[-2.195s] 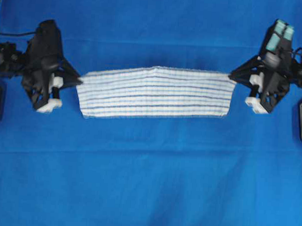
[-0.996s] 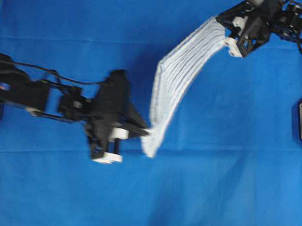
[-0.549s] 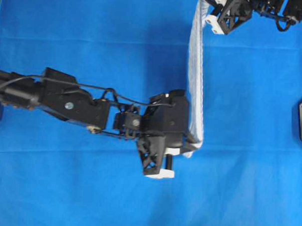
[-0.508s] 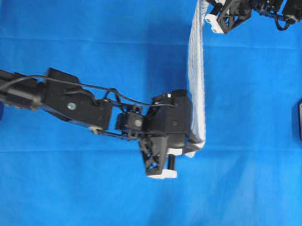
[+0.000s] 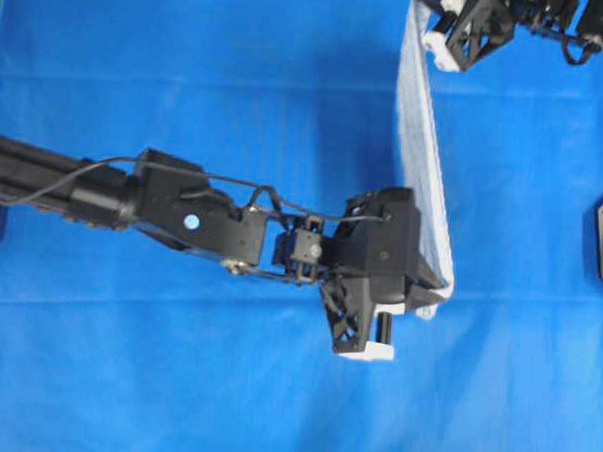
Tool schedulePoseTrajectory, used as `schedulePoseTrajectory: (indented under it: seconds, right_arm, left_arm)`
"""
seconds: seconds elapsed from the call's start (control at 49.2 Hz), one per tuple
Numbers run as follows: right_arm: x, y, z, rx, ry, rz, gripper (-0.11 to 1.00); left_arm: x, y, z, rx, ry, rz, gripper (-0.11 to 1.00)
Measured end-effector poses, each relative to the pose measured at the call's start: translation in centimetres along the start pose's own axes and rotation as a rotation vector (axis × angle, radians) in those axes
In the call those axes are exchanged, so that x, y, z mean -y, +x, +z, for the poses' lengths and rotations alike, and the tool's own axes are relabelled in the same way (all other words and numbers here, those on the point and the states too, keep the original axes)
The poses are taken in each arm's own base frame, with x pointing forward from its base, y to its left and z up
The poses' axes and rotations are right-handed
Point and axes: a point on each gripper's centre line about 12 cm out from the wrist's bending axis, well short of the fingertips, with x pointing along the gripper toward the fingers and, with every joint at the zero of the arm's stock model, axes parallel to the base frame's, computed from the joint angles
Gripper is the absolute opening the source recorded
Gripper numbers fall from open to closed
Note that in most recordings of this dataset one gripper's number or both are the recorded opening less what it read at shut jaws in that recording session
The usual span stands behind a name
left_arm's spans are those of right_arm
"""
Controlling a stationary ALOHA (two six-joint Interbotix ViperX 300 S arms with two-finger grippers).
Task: Fold the blue towel.
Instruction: 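Lift the strip and rotate it vertical, right gripper moving to the top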
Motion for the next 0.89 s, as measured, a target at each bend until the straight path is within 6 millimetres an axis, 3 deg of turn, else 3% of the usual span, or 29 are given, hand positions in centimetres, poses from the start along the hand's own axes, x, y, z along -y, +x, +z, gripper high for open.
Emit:
schedulePoseTrajectory:
  seconds: [0.244,0.589,0.894]
  right_arm:
    - [-0.8,1.8,-1.1,-0.035,-0.011,0.024,0.03]
    - [-3.7,6.4,0.1,-0.037,-0.049,0.089,0.03]
    - [-5.3,7.8,1.8,-0.009,-0.067,0.115,0.03]
  left_arm:
    - [-0.3,-0.2,-2.8,-0.043,0.0,0.006,0.04]
    - [0.3,-4.9,-7.2,-0.043,-0.031,-0.009,0.04]
    - [0.4,-7.1,-9.2,-0.074,-0.084,-0.008,0.04]
